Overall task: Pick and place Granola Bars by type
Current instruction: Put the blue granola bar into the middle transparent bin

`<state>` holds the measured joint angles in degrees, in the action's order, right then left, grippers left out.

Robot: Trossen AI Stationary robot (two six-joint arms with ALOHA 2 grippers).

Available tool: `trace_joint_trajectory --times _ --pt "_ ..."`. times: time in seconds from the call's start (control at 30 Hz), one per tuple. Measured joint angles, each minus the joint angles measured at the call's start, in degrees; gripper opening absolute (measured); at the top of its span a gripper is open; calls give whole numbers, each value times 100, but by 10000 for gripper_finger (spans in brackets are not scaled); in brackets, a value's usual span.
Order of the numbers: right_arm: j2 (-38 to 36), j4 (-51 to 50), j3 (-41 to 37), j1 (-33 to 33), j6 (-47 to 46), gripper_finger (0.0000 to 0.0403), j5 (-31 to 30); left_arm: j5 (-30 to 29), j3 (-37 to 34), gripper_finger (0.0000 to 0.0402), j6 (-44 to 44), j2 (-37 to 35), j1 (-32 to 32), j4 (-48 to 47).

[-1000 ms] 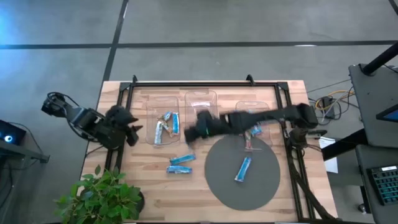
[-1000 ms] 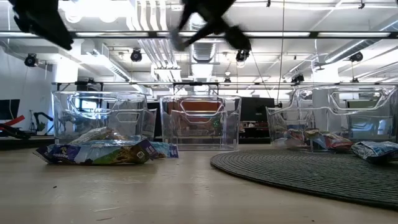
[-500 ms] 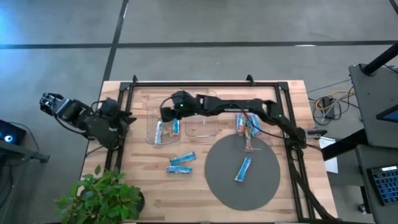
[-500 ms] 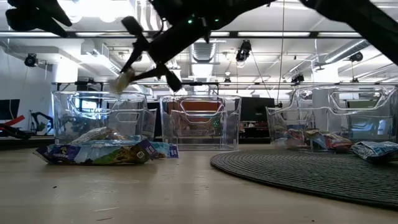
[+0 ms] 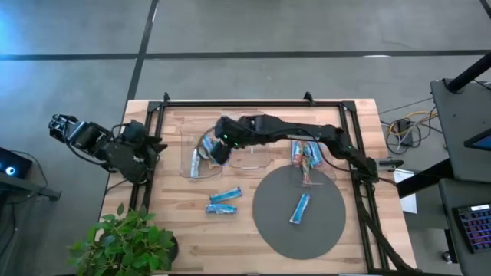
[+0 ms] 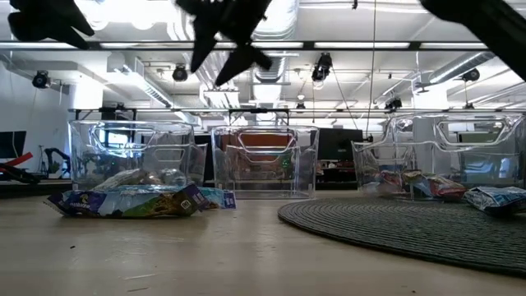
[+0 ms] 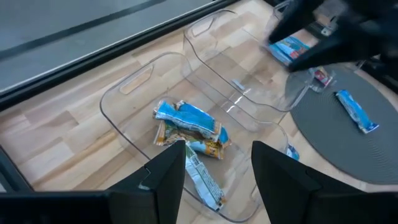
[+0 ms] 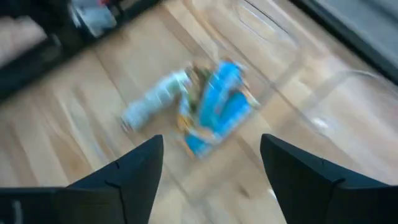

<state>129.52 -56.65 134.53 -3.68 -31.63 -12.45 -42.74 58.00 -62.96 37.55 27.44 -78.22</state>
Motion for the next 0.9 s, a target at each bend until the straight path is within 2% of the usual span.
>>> trace_joint_trajectory --times 0.1,0.17,0.3,0.37,0.5,0.6,0.77,0.9 --pt "-275 -929 -4 341 153 263 -566 0 -3 168 189 1 0 0" --pt "-398 -1667 -8 590 -163 264 -782 -26 -8 168 307 1 0 2" --pt "-503 -3211 -12 999 -1711 257 -704 -70 -18 168 483 1 0 15" --pt "-504 -3341 -70 1244 -2510 253 -601 -87 -18 168 540 4 0 18" --pt "-541 -3282 -280 1805 -4166 249 -207 -87 -18 168 698 5 0 17" --pt "-621 -3344 -736 2125 -5422 251 80 -87 -18 168 803 5 0 17" --pt "-623 -3343 -1567 2577 -6948 256 1531 -87 -18 168 837 3 0 14" --pt "-623 -3207 -2197 2952 -7817 252 2269 -63 -18 168 837 3 0 -4"
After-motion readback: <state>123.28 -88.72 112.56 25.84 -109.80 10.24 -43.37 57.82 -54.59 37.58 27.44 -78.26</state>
